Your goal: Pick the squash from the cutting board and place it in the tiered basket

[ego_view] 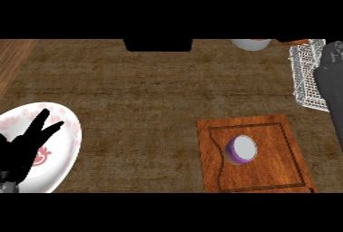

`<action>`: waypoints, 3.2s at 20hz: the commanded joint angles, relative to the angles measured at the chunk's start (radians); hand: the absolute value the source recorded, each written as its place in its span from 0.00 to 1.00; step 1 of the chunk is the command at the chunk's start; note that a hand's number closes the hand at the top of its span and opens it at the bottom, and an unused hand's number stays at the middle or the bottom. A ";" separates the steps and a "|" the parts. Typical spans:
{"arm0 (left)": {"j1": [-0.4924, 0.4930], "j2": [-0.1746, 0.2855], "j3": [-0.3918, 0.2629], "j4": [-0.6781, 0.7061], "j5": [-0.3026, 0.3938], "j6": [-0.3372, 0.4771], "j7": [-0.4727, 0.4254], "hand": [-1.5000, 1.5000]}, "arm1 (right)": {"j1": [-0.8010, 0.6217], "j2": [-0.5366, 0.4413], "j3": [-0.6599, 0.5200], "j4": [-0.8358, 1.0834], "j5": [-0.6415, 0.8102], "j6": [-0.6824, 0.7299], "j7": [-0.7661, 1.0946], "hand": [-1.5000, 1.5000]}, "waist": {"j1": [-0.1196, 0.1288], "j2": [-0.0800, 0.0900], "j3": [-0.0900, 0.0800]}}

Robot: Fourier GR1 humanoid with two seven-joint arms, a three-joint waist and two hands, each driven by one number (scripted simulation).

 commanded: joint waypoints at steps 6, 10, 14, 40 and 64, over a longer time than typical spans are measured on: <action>-0.017 -0.044 -0.028 0.070 -0.063 0.034 -0.022 0.50 | -0.111 -0.030 -0.223 0.350 -0.190 -0.153 -0.375 1.00 | 0.018 0.016 -0.010; -0.080 0.001 0.010 0.099 -0.017 -0.022 0.024 0.50 | -0.200 -0.101 -0.294 0.522 -0.245 -0.105 -0.486 1.00 | 0.020 0.018 -0.010; -0.020 -0.012 -0.003 0.068 -0.028 -0.034 -0.012 0.50 | -0.254 -0.100 -0.307 0.681 -0.215 -0.168 -0.564 1.00 | 0.035 0.020 -0.010; -0.046 -0.022 -0.008 0.029 -0.039 -0.042 0.033 0.50 | -0.435 -0.360 0.015 1.116 0.281 0.117 -0.682 1.00 | 0.056 0.026 -0.010; 0.011 -0.044 0.021 0.064 -0.055 -0.040 -0.022 0.50 | -0.489 -0.583 -0.339 1.138 -0.041 0.082 -0.509 0.00 | 0.014 0.013 -0.010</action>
